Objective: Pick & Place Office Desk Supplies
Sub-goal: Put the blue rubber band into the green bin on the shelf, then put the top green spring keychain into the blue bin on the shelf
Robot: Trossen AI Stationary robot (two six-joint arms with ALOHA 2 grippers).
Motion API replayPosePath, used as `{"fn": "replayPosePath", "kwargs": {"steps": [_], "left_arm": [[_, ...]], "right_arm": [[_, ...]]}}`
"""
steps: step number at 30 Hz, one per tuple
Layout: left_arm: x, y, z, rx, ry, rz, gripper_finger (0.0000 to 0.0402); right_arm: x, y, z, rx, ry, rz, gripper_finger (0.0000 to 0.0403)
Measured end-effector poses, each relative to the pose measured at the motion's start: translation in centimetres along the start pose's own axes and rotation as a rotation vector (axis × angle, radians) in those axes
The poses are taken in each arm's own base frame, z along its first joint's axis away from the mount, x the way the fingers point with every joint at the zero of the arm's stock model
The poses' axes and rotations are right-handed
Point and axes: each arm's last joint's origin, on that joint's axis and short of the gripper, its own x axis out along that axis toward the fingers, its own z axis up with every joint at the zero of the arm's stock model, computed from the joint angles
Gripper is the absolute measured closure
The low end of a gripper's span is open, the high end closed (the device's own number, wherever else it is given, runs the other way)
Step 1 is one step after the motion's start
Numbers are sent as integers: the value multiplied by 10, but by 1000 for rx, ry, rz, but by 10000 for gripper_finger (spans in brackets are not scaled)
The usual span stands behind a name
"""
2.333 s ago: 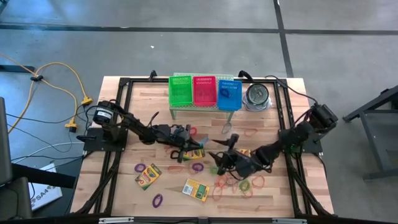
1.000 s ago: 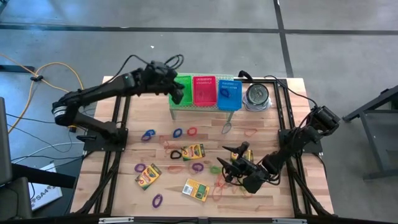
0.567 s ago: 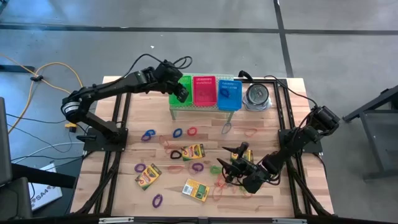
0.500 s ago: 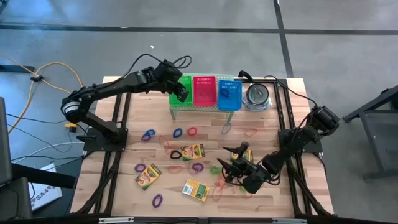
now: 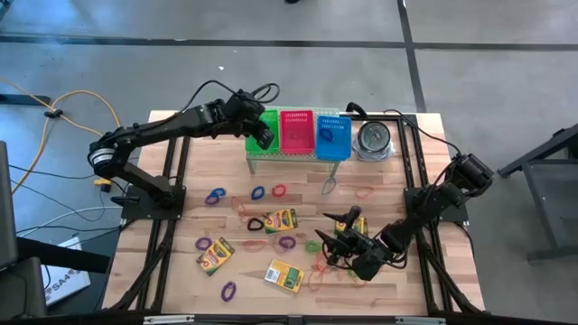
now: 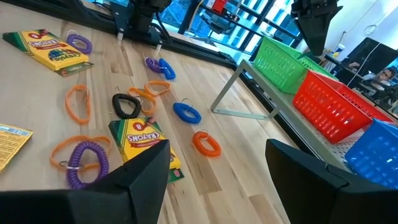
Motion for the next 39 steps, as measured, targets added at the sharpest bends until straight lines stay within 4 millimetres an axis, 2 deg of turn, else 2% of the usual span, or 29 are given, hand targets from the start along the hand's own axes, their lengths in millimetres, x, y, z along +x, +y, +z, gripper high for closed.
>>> {"fn": "replayPosePath", "kwargs": {"steps": [5,12,17,20,30,33,39], "left_arm": [[0,0,0,1,-6,16,269],[-1,-5,-2,-31,-1,-4,263],[-3,-11,-7,138,29,-8,262],[-6,-12,-8,175,58,-5,262],[-29,-11,16,172,74,9,262],[-25,-10,23,114,127,27,262],[-6,-14,32,129,220,55,262]], "right_arm": [[0,0,0,-1,0,0,149],[0,0,-1,-6,4,0,149],[0,0,-1,1,6,3,149],[1,-1,-1,6,8,6,149],[12,-4,0,30,34,58,149],[12,-3,0,30,34,60,149],[12,-3,0,43,35,62,149]]}}
